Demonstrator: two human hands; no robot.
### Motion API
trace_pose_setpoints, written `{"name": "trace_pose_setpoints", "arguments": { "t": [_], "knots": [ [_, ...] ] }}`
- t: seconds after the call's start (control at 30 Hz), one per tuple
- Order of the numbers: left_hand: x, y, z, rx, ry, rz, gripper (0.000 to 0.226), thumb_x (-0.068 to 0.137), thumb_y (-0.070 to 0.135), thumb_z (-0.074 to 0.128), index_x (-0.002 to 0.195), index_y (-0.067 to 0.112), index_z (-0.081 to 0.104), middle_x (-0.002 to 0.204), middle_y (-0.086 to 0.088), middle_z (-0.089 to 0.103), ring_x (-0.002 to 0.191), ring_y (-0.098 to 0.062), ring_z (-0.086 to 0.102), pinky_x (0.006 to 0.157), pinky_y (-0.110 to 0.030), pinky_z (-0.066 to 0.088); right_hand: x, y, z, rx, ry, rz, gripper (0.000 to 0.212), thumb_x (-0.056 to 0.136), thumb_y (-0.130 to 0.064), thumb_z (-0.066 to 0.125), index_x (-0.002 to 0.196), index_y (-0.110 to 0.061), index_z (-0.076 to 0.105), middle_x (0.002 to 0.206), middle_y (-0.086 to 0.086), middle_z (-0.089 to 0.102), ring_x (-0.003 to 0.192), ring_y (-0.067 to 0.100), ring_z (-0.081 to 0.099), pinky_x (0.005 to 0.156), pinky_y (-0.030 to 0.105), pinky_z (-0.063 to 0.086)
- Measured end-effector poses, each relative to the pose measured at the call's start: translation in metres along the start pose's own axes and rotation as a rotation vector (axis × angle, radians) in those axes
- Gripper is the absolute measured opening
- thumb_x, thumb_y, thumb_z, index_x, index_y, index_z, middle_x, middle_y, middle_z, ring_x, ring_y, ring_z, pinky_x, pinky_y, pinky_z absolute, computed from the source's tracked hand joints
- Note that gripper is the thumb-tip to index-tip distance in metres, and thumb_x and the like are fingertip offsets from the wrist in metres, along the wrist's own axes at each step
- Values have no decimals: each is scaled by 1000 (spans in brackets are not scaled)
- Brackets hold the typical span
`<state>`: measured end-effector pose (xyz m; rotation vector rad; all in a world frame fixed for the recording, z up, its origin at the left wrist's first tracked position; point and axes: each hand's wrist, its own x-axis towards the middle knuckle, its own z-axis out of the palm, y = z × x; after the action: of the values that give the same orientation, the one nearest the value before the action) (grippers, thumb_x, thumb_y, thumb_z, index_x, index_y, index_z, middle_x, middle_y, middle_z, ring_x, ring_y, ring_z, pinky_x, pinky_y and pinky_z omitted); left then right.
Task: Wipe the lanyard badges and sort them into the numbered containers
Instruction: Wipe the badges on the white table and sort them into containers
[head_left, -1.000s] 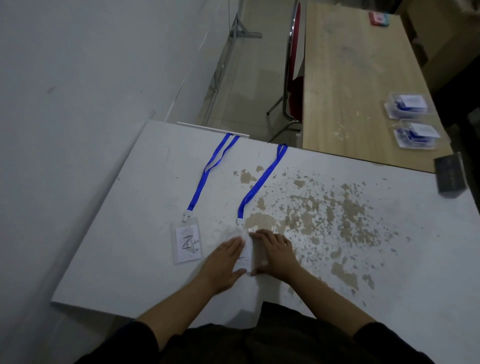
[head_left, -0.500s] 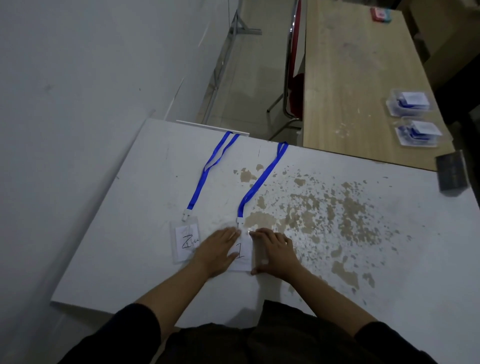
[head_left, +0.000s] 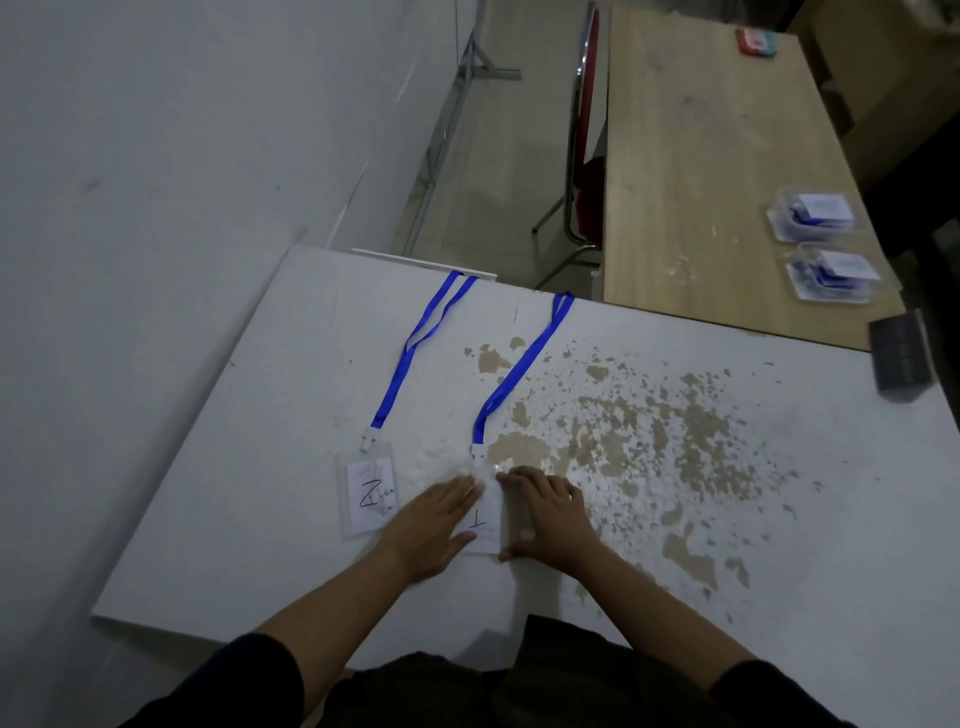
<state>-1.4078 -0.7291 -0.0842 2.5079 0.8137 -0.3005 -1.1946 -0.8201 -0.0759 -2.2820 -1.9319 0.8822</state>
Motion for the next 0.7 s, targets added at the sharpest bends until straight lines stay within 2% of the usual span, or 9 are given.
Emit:
{"name": "trace_pose_setpoints", "arguments": {
  "t": [0.2,0.37,0.5,0.6,0.7],
  "knots": [
    [-18,3,6,-45,23,-7,70,100,55,27,155,20,-1,163,4,-2,149,-7,-3,123,-27,4,0,0,1,16,-2,-1,110,54,-74,72,146,-46,19,151,-14,23,135,18,30,112,43,22],
    [-57,7,28,16,-12,74,69,99,59,20,154,25,-3,161,8,-7,149,-6,-8,121,-30,-8,0,1,1,15,6,-3,110,53,-75,72,145,-46,20,150,-14,24,134,18,31,111,44,22],
    [-54,9,21,-4,-30,165,64,101,53,26,155,21,9,161,5,4,149,-9,2,123,-34,0,1,2,1,4,5,-9,110,53,-79,69,145,-47,19,149,-15,23,133,17,31,110,43,23],
    [-25,17,8,-64,-8,62,64,102,50,28,155,21,5,162,6,1,149,-6,-2,123,-28,1,0,2,2,13,0,-15,110,53,-77,70,145,-47,18,150,-14,23,134,18,31,110,43,22],
    [-4,27,5,-99,6,-17,65,102,50,27,155,19,4,163,3,-1,149,-7,-4,123,-29,0,-1,0,2,13,5,-6,110,54,-77,70,146,-45,18,151,-15,22,135,17,30,112,42,23]
  ]
}}
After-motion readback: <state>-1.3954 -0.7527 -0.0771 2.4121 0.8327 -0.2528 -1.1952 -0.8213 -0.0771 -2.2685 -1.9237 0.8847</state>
